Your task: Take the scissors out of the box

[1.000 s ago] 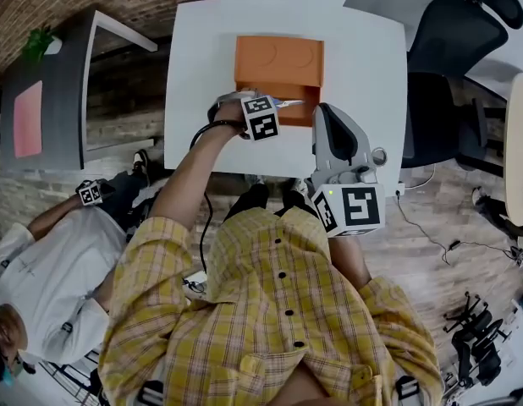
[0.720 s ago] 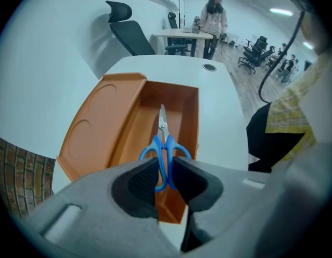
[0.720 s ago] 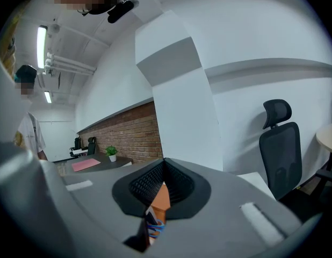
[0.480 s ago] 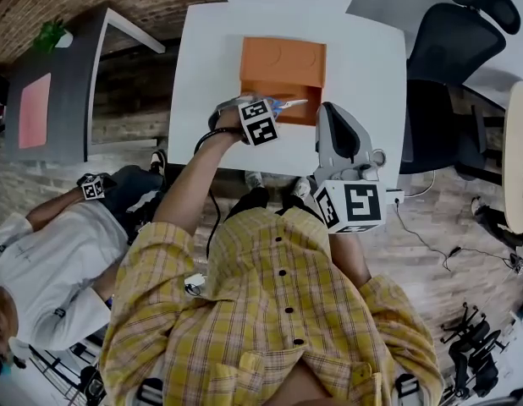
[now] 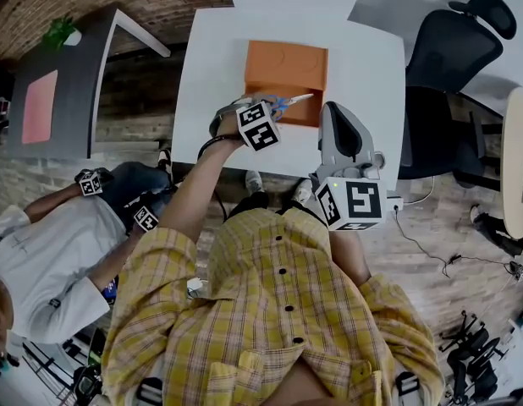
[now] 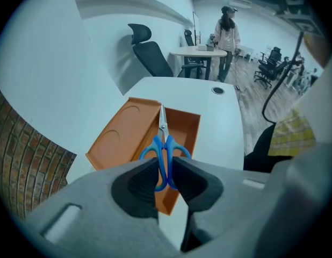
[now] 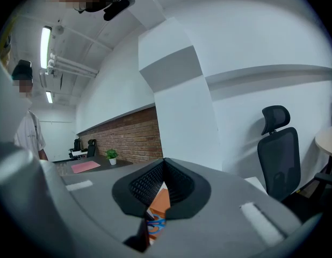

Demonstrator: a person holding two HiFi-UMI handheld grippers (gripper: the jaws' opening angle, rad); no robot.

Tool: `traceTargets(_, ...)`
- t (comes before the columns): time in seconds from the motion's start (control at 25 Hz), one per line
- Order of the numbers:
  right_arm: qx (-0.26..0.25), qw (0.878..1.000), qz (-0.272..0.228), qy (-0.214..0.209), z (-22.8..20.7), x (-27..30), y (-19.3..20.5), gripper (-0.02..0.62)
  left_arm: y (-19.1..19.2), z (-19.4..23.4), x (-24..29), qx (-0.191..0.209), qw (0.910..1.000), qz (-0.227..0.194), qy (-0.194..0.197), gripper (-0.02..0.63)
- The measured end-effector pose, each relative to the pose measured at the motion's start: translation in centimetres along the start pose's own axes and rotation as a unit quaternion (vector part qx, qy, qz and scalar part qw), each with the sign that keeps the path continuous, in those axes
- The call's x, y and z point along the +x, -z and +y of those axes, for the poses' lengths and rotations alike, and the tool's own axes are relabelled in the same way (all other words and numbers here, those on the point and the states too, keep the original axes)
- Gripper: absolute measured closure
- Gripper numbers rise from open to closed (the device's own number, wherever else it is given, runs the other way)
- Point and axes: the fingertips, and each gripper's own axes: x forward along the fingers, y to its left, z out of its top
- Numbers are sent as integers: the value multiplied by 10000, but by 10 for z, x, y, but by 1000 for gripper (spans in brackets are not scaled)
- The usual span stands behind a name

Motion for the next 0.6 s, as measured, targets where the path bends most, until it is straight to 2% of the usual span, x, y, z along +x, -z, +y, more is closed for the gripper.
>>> traceTargets(0.36,-23,9999,-76,88,5,-2,-7,591,-12,12,-36,-1035,9917,-501,-575,522)
traceTargets(0.6,-64,9999,-83,-3,11,2,-11,591,-16,25,-60,-1777,9763,-764,-973,522)
